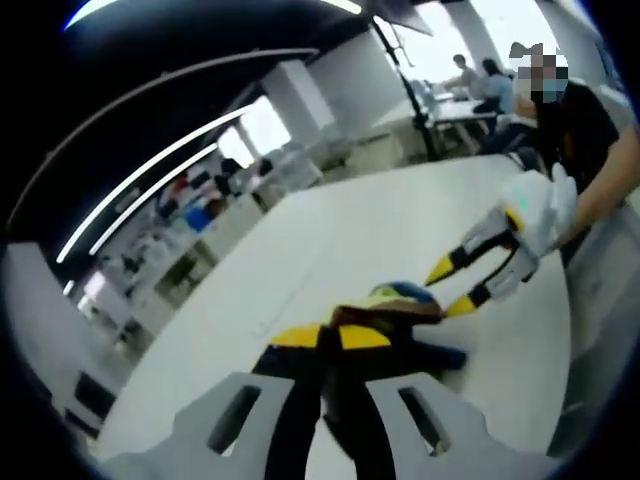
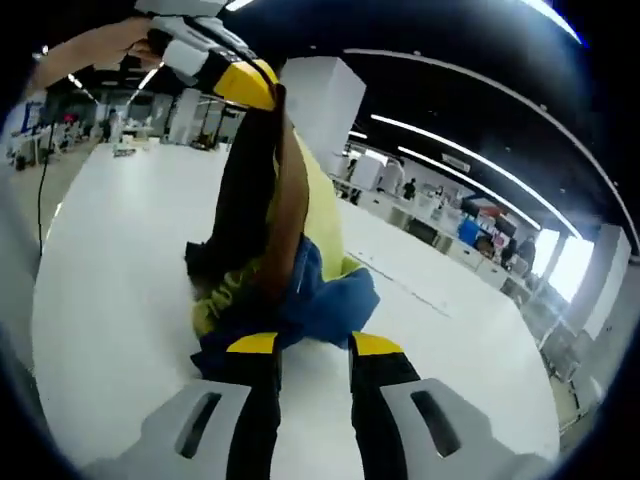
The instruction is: Fold the garment on the visible template until the final outline fits inside the template.
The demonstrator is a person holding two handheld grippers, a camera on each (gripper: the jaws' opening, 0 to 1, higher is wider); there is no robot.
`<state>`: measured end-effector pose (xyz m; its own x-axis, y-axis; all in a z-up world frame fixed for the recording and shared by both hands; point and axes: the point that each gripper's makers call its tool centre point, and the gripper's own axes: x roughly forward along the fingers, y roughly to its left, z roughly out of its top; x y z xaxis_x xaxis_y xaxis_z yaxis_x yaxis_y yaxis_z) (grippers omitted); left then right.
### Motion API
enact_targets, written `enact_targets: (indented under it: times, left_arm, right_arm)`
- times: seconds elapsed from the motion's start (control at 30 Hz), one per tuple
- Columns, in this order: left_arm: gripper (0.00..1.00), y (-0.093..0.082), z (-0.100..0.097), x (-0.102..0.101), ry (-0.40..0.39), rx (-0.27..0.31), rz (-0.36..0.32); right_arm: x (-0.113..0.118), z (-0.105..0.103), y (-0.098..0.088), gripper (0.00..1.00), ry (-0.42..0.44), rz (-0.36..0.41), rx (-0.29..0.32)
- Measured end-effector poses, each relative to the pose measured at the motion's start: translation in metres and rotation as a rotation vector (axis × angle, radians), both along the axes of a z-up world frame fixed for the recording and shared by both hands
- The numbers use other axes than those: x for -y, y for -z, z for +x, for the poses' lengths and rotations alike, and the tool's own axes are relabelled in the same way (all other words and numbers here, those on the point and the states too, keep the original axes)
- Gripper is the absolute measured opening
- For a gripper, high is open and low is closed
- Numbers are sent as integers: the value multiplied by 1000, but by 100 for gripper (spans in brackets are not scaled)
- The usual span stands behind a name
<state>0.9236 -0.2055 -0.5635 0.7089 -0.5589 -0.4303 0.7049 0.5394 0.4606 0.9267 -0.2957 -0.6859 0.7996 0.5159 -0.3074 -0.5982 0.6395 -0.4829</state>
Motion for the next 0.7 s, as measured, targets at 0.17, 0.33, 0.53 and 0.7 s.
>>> enact_targets:
  times: [0.17,0.33,0.53,0.7]
  left_arm:
    - [0,-1,0,-2,-3,-9,-13]
    - [0,0,1,-7,-18,-7,-11]
    - [0,2,1,-10,-33,-21,-23]
    - [0,4,1,-13,-36,-25,-6]
  right_arm:
    - [-7,2,2,24,-10,9,-11]
    - [-6,0,-11,16,-23,16,40]
    - [10,11,-29,6,5,67,67]
    - [11,13,-40,1,6,105,69]
